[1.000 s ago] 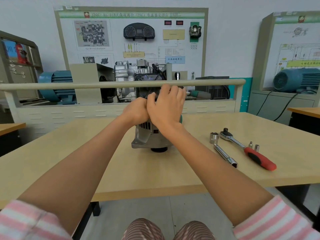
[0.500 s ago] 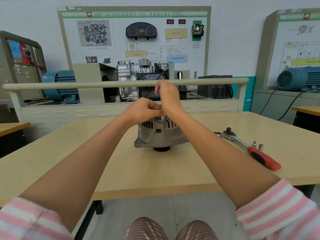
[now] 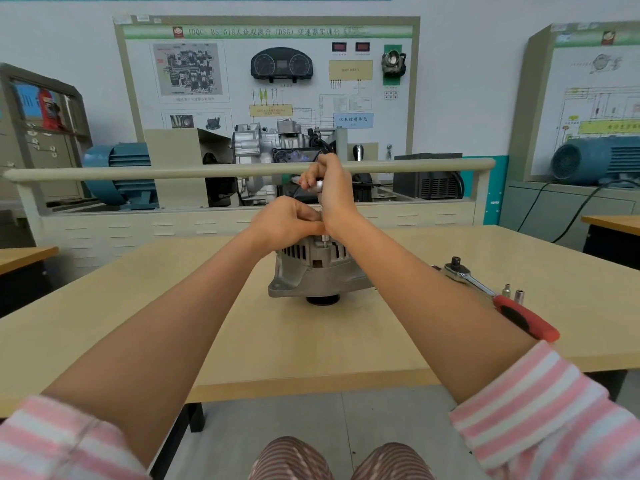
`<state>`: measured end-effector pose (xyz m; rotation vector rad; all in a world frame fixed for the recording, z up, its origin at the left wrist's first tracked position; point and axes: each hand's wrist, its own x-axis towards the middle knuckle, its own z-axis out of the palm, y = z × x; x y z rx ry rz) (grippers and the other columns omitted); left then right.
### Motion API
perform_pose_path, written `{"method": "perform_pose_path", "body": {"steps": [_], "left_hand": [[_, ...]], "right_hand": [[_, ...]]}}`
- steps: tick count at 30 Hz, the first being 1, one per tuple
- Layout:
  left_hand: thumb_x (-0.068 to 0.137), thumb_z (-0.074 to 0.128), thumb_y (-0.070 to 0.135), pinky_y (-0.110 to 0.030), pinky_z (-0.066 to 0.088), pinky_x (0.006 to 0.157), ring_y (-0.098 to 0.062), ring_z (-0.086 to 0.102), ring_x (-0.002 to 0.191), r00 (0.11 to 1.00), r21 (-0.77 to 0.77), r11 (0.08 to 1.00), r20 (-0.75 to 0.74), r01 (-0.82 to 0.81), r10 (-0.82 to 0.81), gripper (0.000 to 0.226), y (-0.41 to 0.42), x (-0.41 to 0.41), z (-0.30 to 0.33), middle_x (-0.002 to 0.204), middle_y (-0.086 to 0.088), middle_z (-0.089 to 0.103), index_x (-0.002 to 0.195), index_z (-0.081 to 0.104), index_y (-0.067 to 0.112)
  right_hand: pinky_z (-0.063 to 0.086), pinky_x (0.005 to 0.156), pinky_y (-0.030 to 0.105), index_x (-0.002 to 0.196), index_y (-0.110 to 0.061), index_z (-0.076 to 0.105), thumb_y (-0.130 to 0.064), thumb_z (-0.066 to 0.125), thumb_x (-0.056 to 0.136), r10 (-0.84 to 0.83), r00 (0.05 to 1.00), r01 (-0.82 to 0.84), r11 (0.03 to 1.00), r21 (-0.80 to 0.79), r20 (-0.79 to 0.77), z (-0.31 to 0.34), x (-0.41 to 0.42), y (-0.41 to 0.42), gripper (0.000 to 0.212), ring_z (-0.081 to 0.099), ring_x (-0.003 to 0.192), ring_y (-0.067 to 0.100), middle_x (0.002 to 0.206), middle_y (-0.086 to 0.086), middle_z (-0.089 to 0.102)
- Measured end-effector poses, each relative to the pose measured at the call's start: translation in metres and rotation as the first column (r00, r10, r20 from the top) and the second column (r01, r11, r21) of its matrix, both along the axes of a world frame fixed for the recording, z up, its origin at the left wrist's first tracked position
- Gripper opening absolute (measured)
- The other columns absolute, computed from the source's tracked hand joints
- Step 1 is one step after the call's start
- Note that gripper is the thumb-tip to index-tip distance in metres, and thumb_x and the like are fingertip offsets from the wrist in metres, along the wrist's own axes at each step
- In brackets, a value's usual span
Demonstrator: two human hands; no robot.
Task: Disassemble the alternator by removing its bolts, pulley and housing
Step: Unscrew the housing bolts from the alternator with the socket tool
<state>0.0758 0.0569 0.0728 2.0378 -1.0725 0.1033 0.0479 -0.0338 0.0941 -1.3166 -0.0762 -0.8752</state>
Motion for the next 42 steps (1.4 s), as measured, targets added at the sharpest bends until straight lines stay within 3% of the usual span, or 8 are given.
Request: {"method": "perform_pose_path", "body": {"steps": [5,8,12,18,26,32,37,42], "left_hand": [[0.082,0.072,0.017,-0.05,0.051,0.093,-0.032,0.067,0.095,0.999,0.004,0.999,0.003,-0.042,0.042,0.027,0.0,-0.001,0.0,0.085,-0.009,0.075,0.06,0.069,0.033],[0.083,0.068,0.009,-0.04,0.049,0.075,-0.031,0.06,0.071,0.996,0.021,0.995,0.008,-0.093,0.093,0.036,0.0,0.002,0.0,0.065,-0.008,0.067,0.05,0.065,0.023],[0.09,0.052,0.005,-0.045,0.051,0.083,-0.035,0.059,0.092,0.976,0.092,0.976,0.115,-0.196,0.185,0.018,-0.004,0.006,0.0,0.097,-0.018,0.065,0.103,0.063,-0.001],[0.093,0.051,0.008,-0.049,0.048,0.092,-0.035,0.058,0.104,0.973,0.119,0.97,0.124,-0.21,0.195,0.025,-0.006,0.001,0.002,0.109,-0.019,0.064,0.115,0.058,0.0],[0.088,0.059,0.011,-0.052,0.048,0.094,-0.037,0.06,0.106,0.991,0.091,0.989,0.086,-0.113,0.105,0.025,-0.002,-0.003,0.002,0.106,-0.022,0.066,0.11,0.063,0.0],[0.084,0.071,0.018,-0.047,0.049,0.096,-0.027,0.067,0.1,1.0,0.042,0.999,0.004,-0.004,0.004,0.009,0.002,-0.004,0.002,0.092,-0.009,0.074,0.077,0.072,0.024],[0.083,0.073,0.016,-0.036,0.051,0.095,-0.016,0.065,0.089,0.995,-0.008,0.998,-0.071,0.063,-0.064,0.006,0.005,-0.001,0.003,0.082,0.0,0.072,0.085,0.074,0.021],[0.084,0.072,0.014,-0.029,0.052,0.086,-0.011,0.064,0.078,0.995,-0.022,0.998,-0.083,0.06,-0.062,0.014,0.001,0.001,0.003,0.073,0.006,0.069,0.074,0.071,0.025]], "right_hand": [[0.038,0.05,0.009,0.05,-0.012,0.045,-0.016,0.035,0.097,-0.209,0.978,0.21,0.975,-0.07,0.026,-0.008,0.002,0.003,0.048,0.046,0.052,0.006,0.053,-0.001,0.047],[0.038,0.057,0.017,0.058,-0.01,0.047,-0.016,0.035,0.097,-0.36,0.931,0.362,0.899,-0.246,0.056,-0.012,-0.002,0.01,0.041,0.044,0.052,0.003,0.057,-0.003,0.046],[0.034,0.093,0.035,0.103,-0.005,0.058,-0.026,0.04,0.093,-0.793,0.575,0.596,0.238,-0.767,0.202,-0.022,-0.006,0.009,0.03,0.047,0.102,0.024,0.101,0.009,0.058],[0.025,0.101,0.037,0.111,-0.007,0.05,-0.038,0.039,0.092,-0.875,0.414,0.578,0.037,-0.815,0.253,-0.027,-0.013,0.011,0.038,0.042,0.11,0.028,0.114,0.011,0.052],[0.034,0.09,0.034,0.071,-0.01,0.049,-0.025,0.045,0.091,-0.668,0.731,0.554,0.461,-0.693,0.139,-0.018,-0.003,0.006,0.025,0.042,0.096,0.024,0.086,0.006,0.052],[0.038,0.065,0.029,0.052,-0.014,0.035,-0.012,0.04,0.092,-0.144,0.989,0.138,0.982,-0.13,-0.034,-0.004,-0.002,0.001,0.041,0.038,0.053,0.015,0.05,0.001,0.037],[0.046,0.086,0.034,0.035,-0.018,0.033,-0.02,0.04,0.092,0.315,0.949,-0.303,0.925,0.229,-0.018,0.007,0.0,-0.01,0.057,0.042,0.041,0.015,0.039,0.001,0.033],[0.049,0.077,0.026,0.044,-0.013,0.037,-0.014,0.038,0.094,0.126,0.992,-0.124,0.985,0.123,-0.009,0.003,0.0,-0.004,0.049,0.045,0.044,0.012,0.04,-0.001,0.039]]}}
